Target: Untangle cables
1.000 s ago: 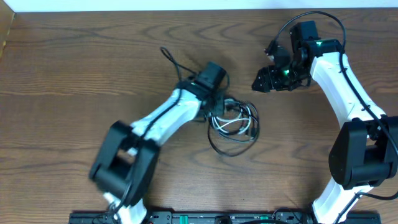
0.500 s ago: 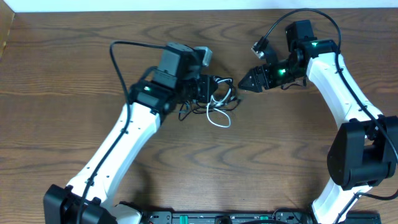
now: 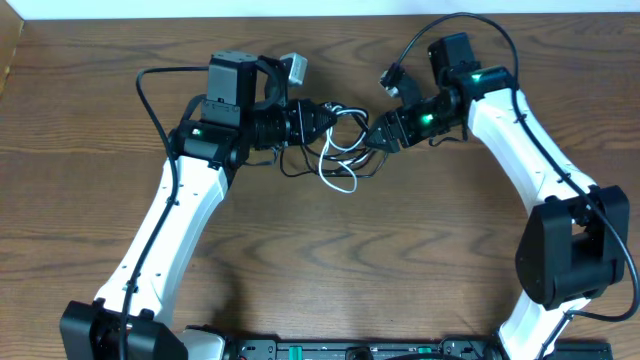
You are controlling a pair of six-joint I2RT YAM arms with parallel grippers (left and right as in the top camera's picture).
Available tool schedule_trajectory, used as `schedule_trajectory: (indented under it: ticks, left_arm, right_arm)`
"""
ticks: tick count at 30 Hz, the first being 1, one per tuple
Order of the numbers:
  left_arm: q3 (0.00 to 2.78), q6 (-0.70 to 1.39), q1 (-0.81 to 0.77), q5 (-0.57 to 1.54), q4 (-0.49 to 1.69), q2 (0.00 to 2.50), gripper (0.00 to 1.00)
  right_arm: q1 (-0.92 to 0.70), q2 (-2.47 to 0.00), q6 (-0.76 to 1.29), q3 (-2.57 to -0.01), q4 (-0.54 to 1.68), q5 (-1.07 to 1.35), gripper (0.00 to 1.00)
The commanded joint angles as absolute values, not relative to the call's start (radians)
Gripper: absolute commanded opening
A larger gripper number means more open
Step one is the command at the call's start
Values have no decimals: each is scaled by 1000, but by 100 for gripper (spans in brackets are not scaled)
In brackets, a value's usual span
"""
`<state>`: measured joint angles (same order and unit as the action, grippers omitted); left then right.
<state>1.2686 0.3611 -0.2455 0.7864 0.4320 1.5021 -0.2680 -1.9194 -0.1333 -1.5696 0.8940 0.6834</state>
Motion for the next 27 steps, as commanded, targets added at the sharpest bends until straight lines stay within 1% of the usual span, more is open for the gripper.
schedule_trajectory:
  ticks: [1, 3, 4, 5, 6, 7, 8, 14, 15, 20, 24, 27]
  left_arm:
    - [1285, 435, -242, 847, 408, 1502, 7]
    - [1285, 452, -242, 871, 391, 1502, 8]
    - [1285, 453, -242, 892, 379, 1502, 8]
    - [1285, 461, -242, 902, 374, 1502, 8]
    - [1285, 476, -242, 905, 374, 1502, 8]
    - [1285, 490, -242, 905, 375, 1502, 7]
    - [1285, 496, -242, 906, 376, 1502, 7]
    - [1285, 496, -242, 1001, 377, 1502, 7]
    - [1285, 496, -242, 1016, 380, 1502, 8]
    - [1285, 496, -216, 1067, 395, 1500, 8]
    - [1285, 496, -159, 1066, 398, 1486, 7]
    - [1285, 488, -106, 1061, 399, 1476, 7]
  right_arm:
    - [-290, -1903, -47, -1567, 871, 635, 62]
    - [-298, -1903, -15, -1567, 857, 608, 59]
    - [-305, -1903, 17, -1565, 842, 573, 56]
    - [-310, -1903, 39, -1562, 828, 549, 49]
    - [-316, -1903, 60, -1559, 812, 523, 34]
    - [-323, -1903, 83, -1554, 794, 495, 23]
    - [-329, -1903, 112, -1549, 771, 458, 18]
    - [-348, -1904, 207, -1519, 657, 317, 3]
    - [-348, -1904, 236, -1512, 648, 286, 1]
    - [-325, -1904, 418, -1466, 678, 42, 1]
    - [-279, -1904, 429, -1436, 724, -33, 1]
    - [-216, -1904, 427, -1419, 777, -62, 1]
